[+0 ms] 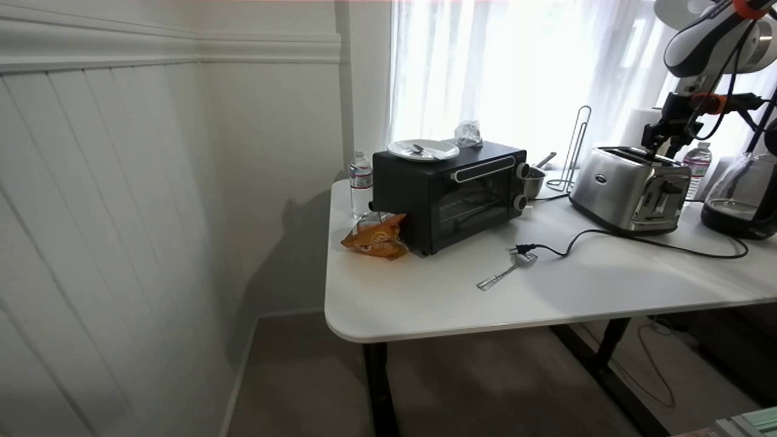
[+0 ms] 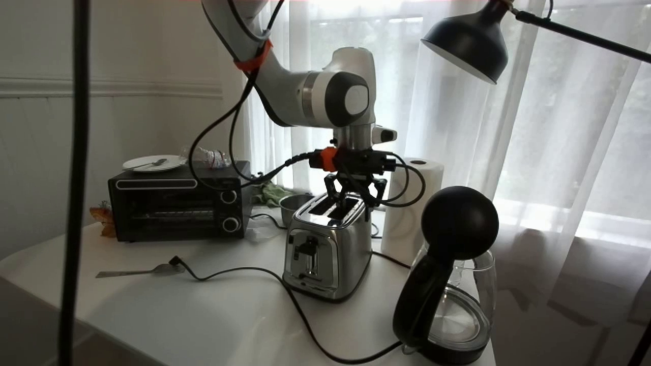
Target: Slide the toaster to the left of the table
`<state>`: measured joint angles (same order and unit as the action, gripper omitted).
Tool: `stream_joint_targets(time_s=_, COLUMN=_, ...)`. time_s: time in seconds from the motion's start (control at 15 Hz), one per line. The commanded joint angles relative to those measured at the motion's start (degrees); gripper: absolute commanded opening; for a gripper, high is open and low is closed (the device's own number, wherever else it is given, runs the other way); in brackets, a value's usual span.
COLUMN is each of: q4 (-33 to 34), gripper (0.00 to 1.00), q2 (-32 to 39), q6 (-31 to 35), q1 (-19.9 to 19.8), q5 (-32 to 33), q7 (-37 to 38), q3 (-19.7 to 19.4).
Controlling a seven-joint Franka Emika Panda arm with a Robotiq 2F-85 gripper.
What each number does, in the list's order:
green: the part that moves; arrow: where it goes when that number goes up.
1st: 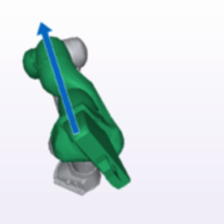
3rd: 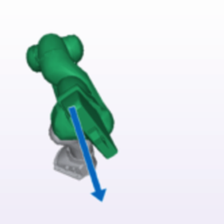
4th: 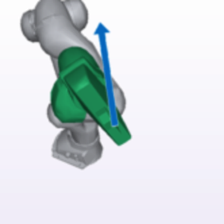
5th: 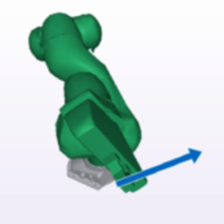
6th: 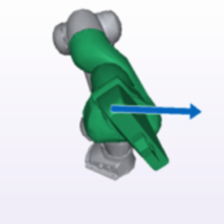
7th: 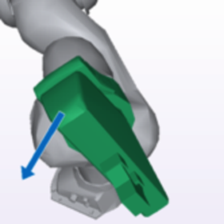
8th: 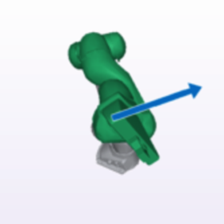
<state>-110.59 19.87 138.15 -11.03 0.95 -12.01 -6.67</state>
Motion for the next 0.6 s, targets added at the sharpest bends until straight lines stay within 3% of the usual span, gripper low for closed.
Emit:
stream_joint_targets(time_s=0.0, q4=2.1, gripper=0.59, q2=1.4, q6=-1.7, q1=-1.0, q5=-1.5, q7=-2.2, q3=0.9)
stream_joint_targets(time_s=0.2, q4=2.7, gripper=0.45, q2=1.9, q6=-2.2, q1=-1.0, q5=-1.7, q7=-2.6, q3=1.2)
stream_joint_targets(time_s=0.53, q4=3.5, gripper=0.37, q2=2.4, q6=-3.3, q1=-1.2, q5=-1.5, q7=-2.5, q3=1.0)
